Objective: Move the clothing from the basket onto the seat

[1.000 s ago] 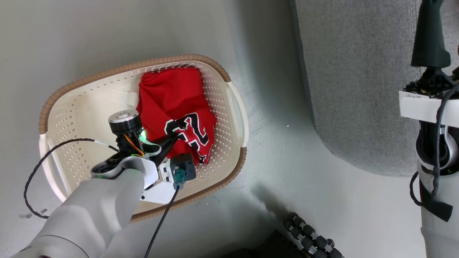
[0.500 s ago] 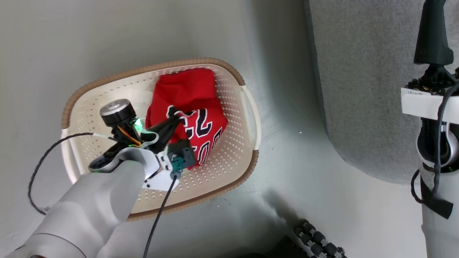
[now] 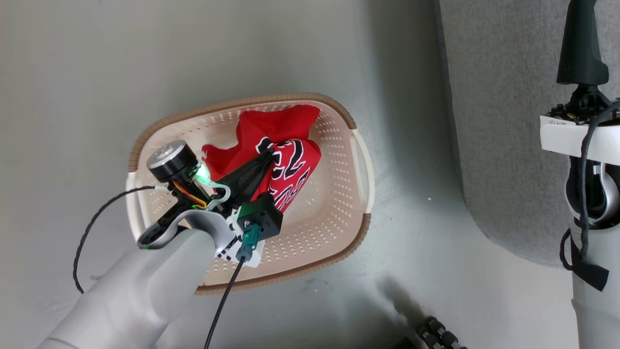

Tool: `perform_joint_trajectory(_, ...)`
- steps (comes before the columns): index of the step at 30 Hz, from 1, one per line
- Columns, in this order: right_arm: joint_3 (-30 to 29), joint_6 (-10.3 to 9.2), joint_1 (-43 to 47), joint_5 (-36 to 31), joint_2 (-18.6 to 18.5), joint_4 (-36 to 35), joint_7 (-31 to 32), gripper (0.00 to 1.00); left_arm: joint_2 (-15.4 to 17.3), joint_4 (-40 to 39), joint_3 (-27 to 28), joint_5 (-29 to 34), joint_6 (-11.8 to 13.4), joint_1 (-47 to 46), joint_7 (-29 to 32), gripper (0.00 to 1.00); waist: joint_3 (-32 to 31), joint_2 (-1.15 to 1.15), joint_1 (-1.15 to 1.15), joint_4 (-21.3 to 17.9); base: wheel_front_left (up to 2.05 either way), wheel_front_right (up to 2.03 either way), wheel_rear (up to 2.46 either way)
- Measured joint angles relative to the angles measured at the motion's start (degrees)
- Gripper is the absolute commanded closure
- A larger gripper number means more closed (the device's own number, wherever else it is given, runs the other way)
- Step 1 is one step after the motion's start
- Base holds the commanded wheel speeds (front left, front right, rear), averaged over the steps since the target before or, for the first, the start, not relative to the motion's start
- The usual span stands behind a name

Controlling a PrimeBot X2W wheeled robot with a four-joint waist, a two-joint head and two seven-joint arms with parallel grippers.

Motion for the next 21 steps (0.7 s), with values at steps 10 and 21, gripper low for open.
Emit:
perform_joint_trajectory(10,-1.74,0.0,0.44,-1.72,-0.07,0.58,0.0,0.0,2.74,-10.1,2.02,-3.41,2.68,4.92,0.0,1.0,-4.11,0.0,0.0,2.78,0.0,0.0,0.0)
perform_joint_trajectory(21,-3.9,0.0,2.92,-2.68,-0.08,1.46,0.0,0.0,4.6,-15.15,1.58,-5.39,2.68,8.52,0.0,1.0,-9.42,0.0,0.0,5.24,0.0,0.0,0.0)
